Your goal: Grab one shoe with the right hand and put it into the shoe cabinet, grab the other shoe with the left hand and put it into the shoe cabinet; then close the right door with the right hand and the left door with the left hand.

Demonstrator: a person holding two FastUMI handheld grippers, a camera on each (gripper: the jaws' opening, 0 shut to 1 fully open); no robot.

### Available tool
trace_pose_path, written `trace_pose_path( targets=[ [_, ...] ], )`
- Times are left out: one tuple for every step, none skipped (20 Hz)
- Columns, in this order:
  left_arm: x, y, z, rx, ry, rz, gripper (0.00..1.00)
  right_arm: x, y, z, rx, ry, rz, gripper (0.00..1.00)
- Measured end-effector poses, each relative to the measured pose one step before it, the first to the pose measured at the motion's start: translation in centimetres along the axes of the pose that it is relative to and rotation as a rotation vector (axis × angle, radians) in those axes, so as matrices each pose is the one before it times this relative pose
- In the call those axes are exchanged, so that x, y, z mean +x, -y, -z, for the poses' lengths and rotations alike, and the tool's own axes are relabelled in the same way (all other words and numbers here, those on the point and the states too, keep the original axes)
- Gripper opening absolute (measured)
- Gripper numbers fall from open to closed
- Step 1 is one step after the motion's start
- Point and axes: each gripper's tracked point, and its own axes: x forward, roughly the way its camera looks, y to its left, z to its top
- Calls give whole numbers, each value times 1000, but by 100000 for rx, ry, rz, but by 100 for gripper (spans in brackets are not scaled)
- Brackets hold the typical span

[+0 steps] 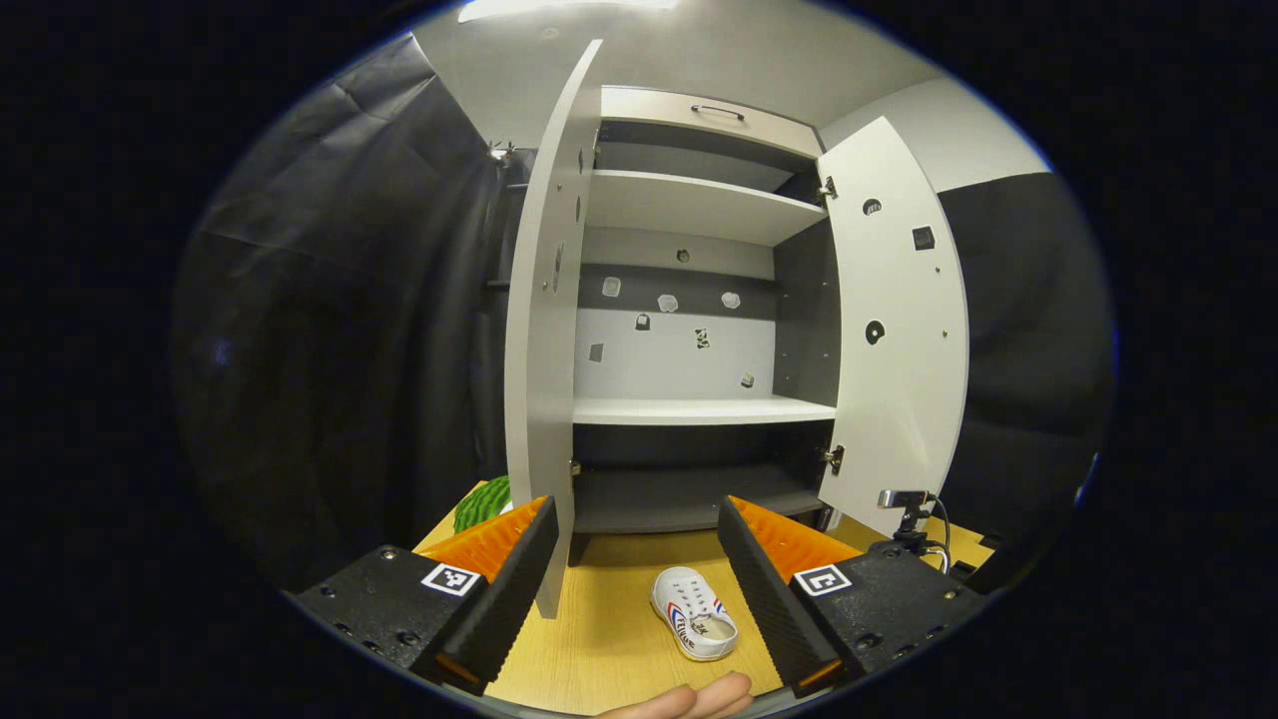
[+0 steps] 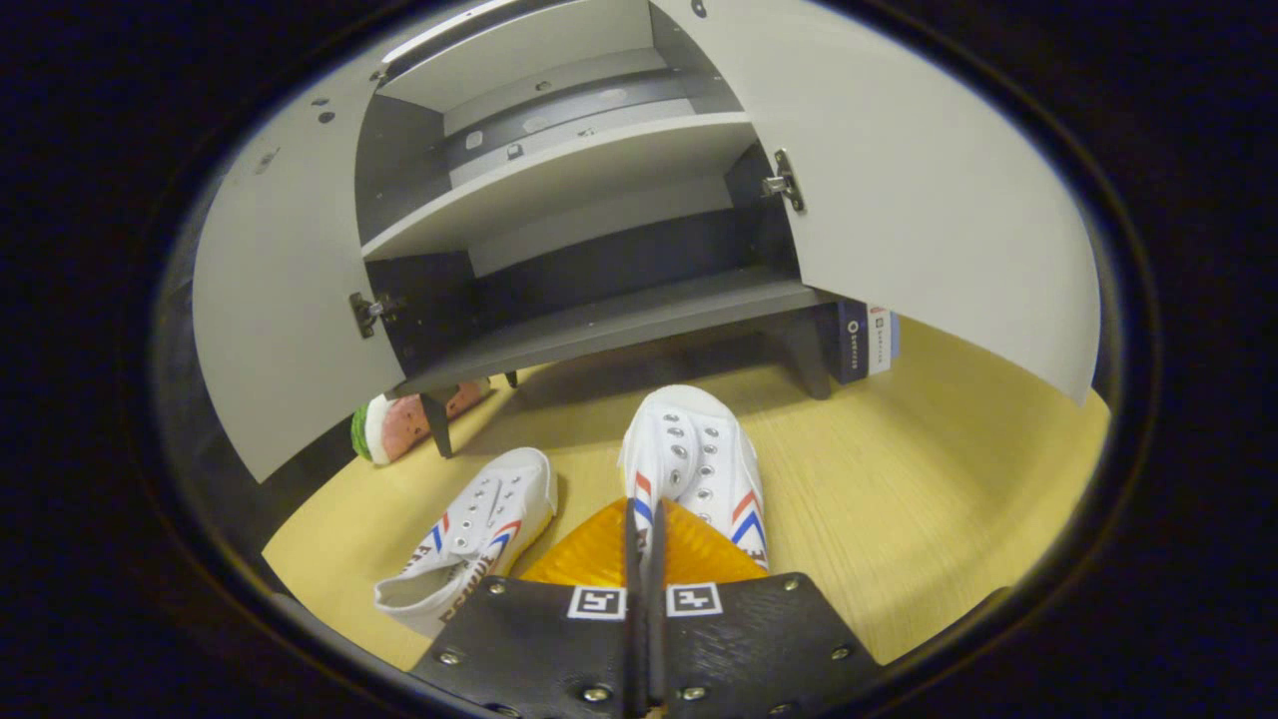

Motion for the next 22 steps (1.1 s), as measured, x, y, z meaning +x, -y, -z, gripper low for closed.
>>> trace_pose_path(
  targets=[
    [363, 99, 131, 195, 98, 705, 98, -411, -290, -1023, -844, 2219, -243, 1],
    [409, 97, 188, 212, -347, 453, 98, -555, -305, -1197, -521, 2071, 68, 1],
    [445, 52, 222, 318, -576, 347, 98, -589, -287, -1328, -558, 2243, -58, 1],
    [446, -8, 358, 28, -1177, 365, 98, -593, -289, -1601, -563, 2014, -46, 1],
    [475, 60, 61, -175, -701, 428, 98, -444, -239, -1374, -198, 1243, 71, 1],
    [504, 75, -63, -397, 72, 510, 98, -539, -228, -1648, -1030, 1763, -12, 1],
    [504, 165, -152, -264, 371, 735, 98, -397, -175, -1815, -2109, 2060, -79, 1],
    [495, 125, -160, 59, 1058, 670, 98, -301, -287, -1935, -2186, 2111, -167, 1],
    [492, 2, 18, 422, 201, 236, 98, -268, -272, -1931, -2382, 1893, -509, 1],
    [568, -29, 245, 741, -229, 323, 99, -50, -254, -1829, -2002, 2168, -862, 1],
    [531, -31, 213, 39, -488, 76, 98, -50, -200, -2053, -1963, 1930, -724, 1],
    [498, 30, 242, -187, -628, 712, 98, 103, -132, -1766, -444, 1108, -484, 1],
    [465, 55, 369, -981, -909, 718, 98, 169, 0, -1872, 100, 680, -79, 0],
    [482, 162, 462, -925, -841, 1299, 98, 362, 141, -1778, -512, 482, -46, 0],
    [388, 96, 501, -1257, -943, 1121, 98, 388, 379, -1978, -399, 73, 449, 1],
    [457, 207, 544, -684, -929, 1525, 98, 362, 327, -1738, -555, 231, 792, 1],
    [507, 193, 365, -22, -253, 1309, 99, 449, 285, -1667, -1366, 435, 1126, 1],
    [564, -116, 513, 311, -789, 3, 99, 445, 314, -1697, -2428, 898, 1204, 1],
    [475, -199, 275, 444, 35, -659, 98, 643, 106, -1514, -2949, 564, 586, 2],
    [430, -57, 271, 734, -329, -307, 99, 601, -31, -1511, -1656, 594, 161, 2],
    [280, -48, 304, 728, -728, -206, 99, 828, -284, -1235, -924, -251, -853, 1],
    [268, 41, 115, 452, 238, 277, 99, 1012, -332, -1153, -336, -879, -931, 2]
  ],
)
